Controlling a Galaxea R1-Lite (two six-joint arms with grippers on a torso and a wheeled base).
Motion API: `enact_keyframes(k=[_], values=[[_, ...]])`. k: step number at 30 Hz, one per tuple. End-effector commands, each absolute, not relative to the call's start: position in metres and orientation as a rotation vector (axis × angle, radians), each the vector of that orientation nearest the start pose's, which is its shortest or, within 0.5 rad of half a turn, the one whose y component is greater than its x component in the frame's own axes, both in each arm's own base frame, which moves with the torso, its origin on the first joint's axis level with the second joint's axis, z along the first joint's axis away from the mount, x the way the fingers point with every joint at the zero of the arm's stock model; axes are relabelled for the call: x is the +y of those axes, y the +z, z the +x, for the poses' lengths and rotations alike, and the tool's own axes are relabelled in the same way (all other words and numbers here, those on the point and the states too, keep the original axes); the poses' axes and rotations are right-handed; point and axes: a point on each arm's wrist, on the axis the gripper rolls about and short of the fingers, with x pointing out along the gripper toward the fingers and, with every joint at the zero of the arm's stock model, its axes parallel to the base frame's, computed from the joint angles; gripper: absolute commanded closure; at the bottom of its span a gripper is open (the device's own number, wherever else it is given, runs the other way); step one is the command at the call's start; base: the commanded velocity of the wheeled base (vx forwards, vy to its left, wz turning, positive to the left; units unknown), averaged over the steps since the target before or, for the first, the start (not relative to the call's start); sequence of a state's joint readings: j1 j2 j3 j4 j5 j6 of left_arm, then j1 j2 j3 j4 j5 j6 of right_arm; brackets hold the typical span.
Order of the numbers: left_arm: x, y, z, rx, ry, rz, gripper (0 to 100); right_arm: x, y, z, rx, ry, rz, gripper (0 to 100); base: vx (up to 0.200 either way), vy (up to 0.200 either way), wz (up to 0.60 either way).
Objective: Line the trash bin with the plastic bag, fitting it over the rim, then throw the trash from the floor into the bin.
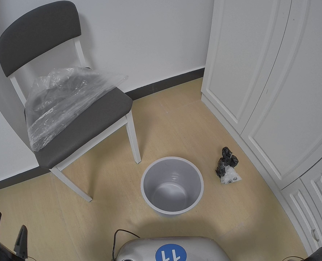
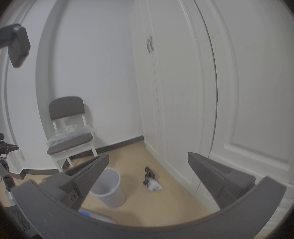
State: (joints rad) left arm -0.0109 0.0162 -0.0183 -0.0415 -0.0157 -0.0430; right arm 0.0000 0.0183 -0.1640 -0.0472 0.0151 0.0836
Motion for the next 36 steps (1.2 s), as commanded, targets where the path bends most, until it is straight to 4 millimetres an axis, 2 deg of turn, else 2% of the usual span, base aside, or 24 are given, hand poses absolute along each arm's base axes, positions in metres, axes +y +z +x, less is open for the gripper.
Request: enact_keyframes(k=[1, 3, 5, 8, 13, 14, 15, 18, 19, 20, 22, 23, 26, 30, 33, 36], values=[[-0.002, 0.131, -0.039, -0.335, -0.157, -0.136, 0, 0.000, 0.146, -0.041, -0.207, 0.027, -0.005, 0, 0.000, 0.000, 0.00], [-0.003, 0.130, -0.039, -0.330, -0.194, -0.123, 0, 0.000, 0.145, -0.038, -0.184, 0.033, -0.005, 0, 0.000, 0.000, 0.00], [-0.004, 0.127, -0.036, -0.270, -0.222, -0.114, 0, 0.001, 0.147, -0.025, -0.111, 0.043, -0.008, 0, 0.000, 0.000, 0.00], [-0.003, 0.134, -0.025, -0.166, -0.241, -0.097, 0, 0.001, 0.156, -0.003, -0.015, 0.060, 0.005, 0, 0.000, 0.000, 0.00], [-0.004, 0.157, -0.003, -0.057, -0.227, -0.046, 0, 0.003, 0.195, 0.047, -0.087, 0.072, 0.062, 0, 0.000, 0.000, 0.00], [-0.004, 0.159, -0.002, -0.054, -0.227, -0.044, 0, 0.003, 0.197, 0.050, -0.093, 0.070, 0.062, 0, 0.000, 0.000, 0.00], [-0.004, 0.163, 0.004, -0.026, -0.226, -0.039, 0, 0.003, 0.208, 0.067, -0.121, 0.073, 0.059, 0, 0.000, 0.000, 0.00], [-0.005, 0.168, 0.020, 0.041, -0.222, -0.039, 0, 0.008, 0.228, 0.097, -0.151, 0.097, 0.047, 0, 0.000, 0.000, 0.00], [-0.005, 0.169, 0.020, 0.042, -0.222, -0.039, 0, 0.008, 0.229, 0.098, -0.151, 0.095, 0.048, 0, 0.000, 0.000, 0.00], [-0.005, 0.171, 0.032, 0.084, -0.219, -0.045, 0, 0.011, 0.241, 0.112, -0.173, 0.080, 0.056, 0, 0.000, 0.000, 0.00], [-0.006, 0.172, 0.048, 0.120, -0.219, -0.043, 0, 0.015, 0.254, 0.126, -0.197, 0.025, 0.078, 0, 0.000, 0.000, 0.00], [-0.006, 0.172, 0.050, 0.123, -0.219, -0.042, 0, 0.016, 0.255, 0.128, -0.200, 0.019, 0.083, 0, 0.000, 0.000, 0.00], [-0.008, 0.181, 0.077, 0.109, -0.227, -0.025, 0, 0.024, 0.274, 0.144, -0.233, -0.010, 0.136, 0, 0.000, 0.000, 0.00], [-0.008, 0.182, 0.091, 0.106, -0.225, -0.007, 0, 0.034, 0.271, 0.149, -0.210, 0.031, 0.143, 0, 0.000, 0.000, 0.00], [-0.009, 0.173, 0.108, 0.183, -0.223, -0.017, 0, 0.042, 0.256, 0.147, -0.156, 0.075, 0.163, 0, 0.000, 0.000, 0.00], [-0.009, 0.171, 0.116, 0.190, -0.217, -0.016, 0, 0.046, 0.245, 0.151, -0.109, 0.084, 0.144, 0, 0.000, 0.000, 0.00]])
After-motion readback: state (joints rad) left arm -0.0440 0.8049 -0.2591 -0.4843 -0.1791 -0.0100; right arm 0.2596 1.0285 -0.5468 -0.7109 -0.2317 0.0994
